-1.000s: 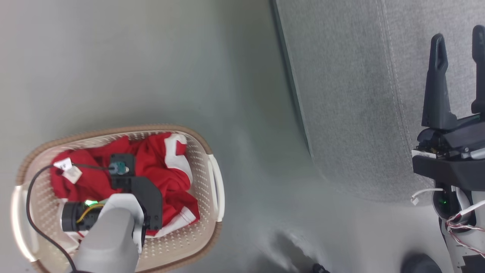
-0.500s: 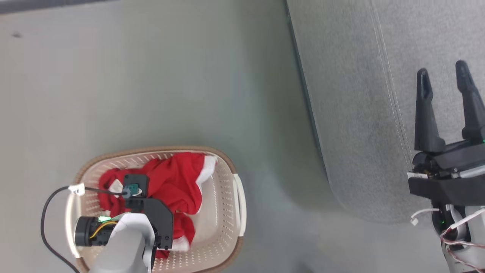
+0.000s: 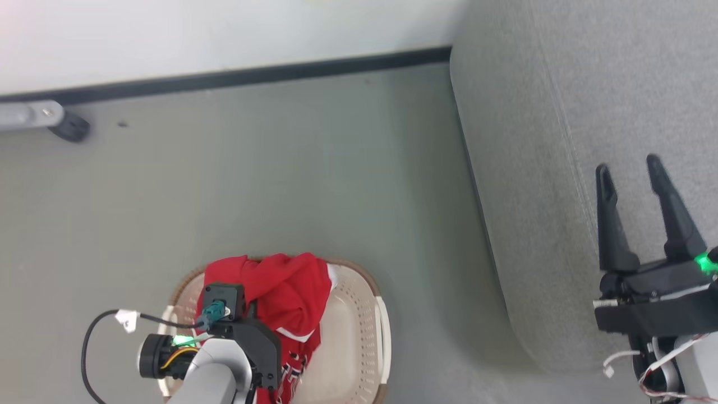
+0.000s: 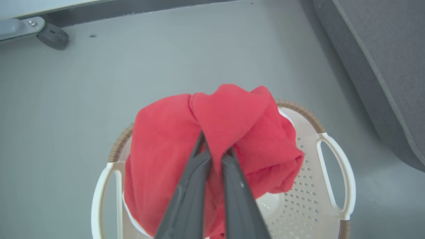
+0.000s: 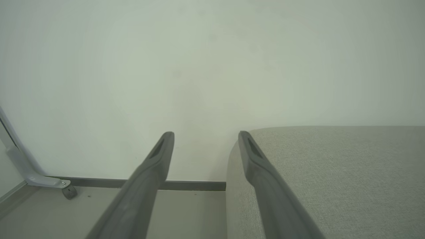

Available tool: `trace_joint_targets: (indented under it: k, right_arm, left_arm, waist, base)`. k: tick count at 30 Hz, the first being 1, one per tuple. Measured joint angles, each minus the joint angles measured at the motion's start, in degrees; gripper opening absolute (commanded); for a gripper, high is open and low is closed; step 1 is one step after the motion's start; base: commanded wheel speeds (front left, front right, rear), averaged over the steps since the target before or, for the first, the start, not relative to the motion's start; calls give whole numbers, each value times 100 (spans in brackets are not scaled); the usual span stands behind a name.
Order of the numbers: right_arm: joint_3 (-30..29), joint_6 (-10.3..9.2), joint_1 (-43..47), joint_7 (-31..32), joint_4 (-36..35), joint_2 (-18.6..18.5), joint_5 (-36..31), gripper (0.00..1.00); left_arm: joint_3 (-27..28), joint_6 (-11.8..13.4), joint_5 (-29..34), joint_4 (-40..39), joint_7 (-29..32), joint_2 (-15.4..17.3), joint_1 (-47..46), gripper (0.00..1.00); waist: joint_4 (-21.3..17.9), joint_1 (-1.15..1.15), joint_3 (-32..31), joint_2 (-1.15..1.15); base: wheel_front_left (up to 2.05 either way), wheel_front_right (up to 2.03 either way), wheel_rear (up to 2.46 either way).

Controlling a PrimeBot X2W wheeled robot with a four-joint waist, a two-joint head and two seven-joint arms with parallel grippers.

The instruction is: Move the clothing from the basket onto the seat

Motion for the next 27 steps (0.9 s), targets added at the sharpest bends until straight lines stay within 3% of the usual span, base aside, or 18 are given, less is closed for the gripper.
trace_joint_targets:
  k: [17, 27]
  right_arm:
    - [274, 0, 834, 2, 291, 41, -51, 100]
    - [442, -3, 1405, 59, 379, 162, -52, 100]
  left_arm:
    - [-14, 8, -179, -980, -380, -3, 401, 0]
    - [192, 65, -123, -2203, -424, 118, 697, 0]
  waist:
    - [462, 0, -1231, 0]
    - [702, 0, -1954, 0]
  base:
    - [0, 0, 0]
    - [0, 0, 0]
